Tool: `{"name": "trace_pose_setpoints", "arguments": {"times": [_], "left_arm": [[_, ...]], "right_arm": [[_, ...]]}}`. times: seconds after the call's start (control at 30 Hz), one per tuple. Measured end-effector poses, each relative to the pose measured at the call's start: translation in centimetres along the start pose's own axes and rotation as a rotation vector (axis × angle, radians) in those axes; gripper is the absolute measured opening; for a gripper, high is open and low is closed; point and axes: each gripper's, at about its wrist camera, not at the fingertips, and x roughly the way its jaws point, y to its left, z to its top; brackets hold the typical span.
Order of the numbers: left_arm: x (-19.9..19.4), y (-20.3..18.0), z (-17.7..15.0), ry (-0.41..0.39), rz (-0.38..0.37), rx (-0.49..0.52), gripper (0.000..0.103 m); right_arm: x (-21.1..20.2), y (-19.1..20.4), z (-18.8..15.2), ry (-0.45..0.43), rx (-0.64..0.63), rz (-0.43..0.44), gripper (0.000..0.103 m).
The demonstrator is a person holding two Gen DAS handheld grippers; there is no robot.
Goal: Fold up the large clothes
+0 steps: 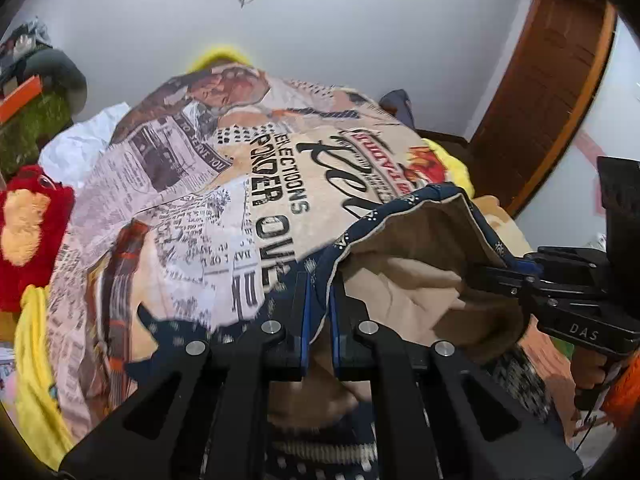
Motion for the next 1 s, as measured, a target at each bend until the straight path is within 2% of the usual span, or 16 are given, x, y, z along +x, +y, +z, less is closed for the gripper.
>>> {"name": "trace_pose_setpoints", "arguments": {"times": [0.17, 0.3, 0.4, 0.7, 0.87, 1.0], "left_arm": [[-4.1, -1.0, -3.0, -0.025, -0.032, 0.009, 0.007], [-5.8, -1.7, -5.9, -0.004, -0.059, 0.014, 0.007], [-6.4, -2.3, -8.5, 0.013, -0.048, 0.033, 0.007], [-5.4, -2.0, -16.1, 0.150, -0.014, 0.033, 0.008], [-5.1, -1.7, -18.8, 0.191, -0.008, 0.025, 0.021], [-4.0, -1.7, -20.4, 0.230, 0.016, 0.029, 0.023]], "right_arm": [[-3.6, 1.8, -3.9, -0.003, -0.019, 0.015, 0.011], [-5.2, 3.1, -7.4, 0.024, -0.022, 0.026, 0.011], [-5.7, 3.7, -9.6, 0.053, -0.028, 0.033, 0.011], [-5.1, 5.2, -16.5, 0.198, -0.107, -0.028, 0.011], [-5.1, 5.2, -18.8, 0.208, -0.144, -0.095, 0.012], [-5.5, 5.6, -19.9, 0.196, -0.186, -0.159, 0.012]]}}
